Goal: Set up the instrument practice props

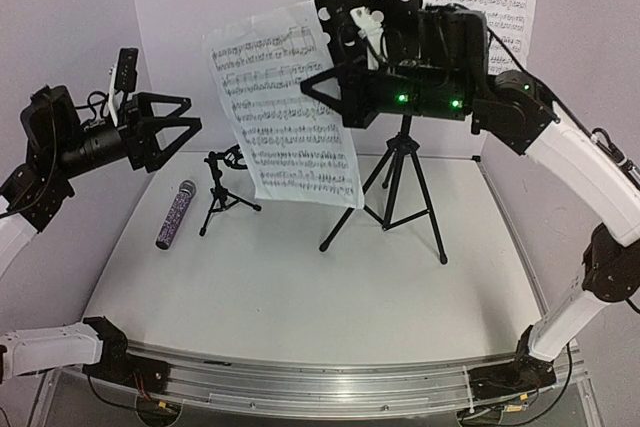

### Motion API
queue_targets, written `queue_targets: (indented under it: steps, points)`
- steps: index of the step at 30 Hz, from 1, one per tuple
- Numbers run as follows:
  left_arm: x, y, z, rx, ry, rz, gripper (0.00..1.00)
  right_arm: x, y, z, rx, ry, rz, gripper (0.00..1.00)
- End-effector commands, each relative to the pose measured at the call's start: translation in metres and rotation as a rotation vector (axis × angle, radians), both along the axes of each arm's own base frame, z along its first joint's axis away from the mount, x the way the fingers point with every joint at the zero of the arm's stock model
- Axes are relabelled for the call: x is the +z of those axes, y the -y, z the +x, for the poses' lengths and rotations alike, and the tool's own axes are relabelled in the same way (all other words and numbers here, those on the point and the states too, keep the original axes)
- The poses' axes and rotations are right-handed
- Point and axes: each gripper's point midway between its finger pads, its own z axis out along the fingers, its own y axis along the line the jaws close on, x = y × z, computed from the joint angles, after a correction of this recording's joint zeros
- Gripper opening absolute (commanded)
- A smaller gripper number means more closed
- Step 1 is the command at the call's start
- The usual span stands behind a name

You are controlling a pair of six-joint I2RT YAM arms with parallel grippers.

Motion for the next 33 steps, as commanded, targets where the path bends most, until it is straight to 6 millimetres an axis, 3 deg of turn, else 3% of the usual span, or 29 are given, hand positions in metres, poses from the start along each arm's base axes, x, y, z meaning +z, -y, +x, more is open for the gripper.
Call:
queue_targets:
  steps: [1, 3, 7, 13, 19, 27, 33]
  points:
    - [0.052, 0.003, -0.008, -0.037, 0.164, 0.01, 0.95, 0.053, 0.021, 0.016, -0.007, 0.169, 0.036, 0.0]
    - [0.064, 0.009, -0.002, -0.06, 0.176, 0.012, 0.96, 0.079, 0.032, 0.022, 0.002, 0.203, 0.088, 0.0]
    - [0.085, 0.026, 0.01, -0.142, 0.169, 0.004, 0.96, 0.111, 0.048, 0.037, -0.003, 0.257, 0.147, 0.0]
    - [0.131, 0.047, 0.03, -0.238, 0.166, -0.03, 0.97, 0.13, 0.064, 0.054, 0.015, 0.267, 0.2, 0.0]
    - [0.15, 0.069, 0.055, -0.337, 0.162, -0.05, 0.95, 0.146, 0.078, 0.057, 0.015, 0.286, 0.235, 0.0]
    - [0.147, 0.083, 0.088, -0.319, 0.169, -0.055, 0.93, 0.158, 0.089, 0.056, 0.035, 0.297, 0.262, 0.0]
    - [0.151, 0.086, 0.094, -0.324, 0.206, -0.066, 0.92, 0.158, 0.096, 0.057, 0.059, 0.283, 0.271, 0.0]
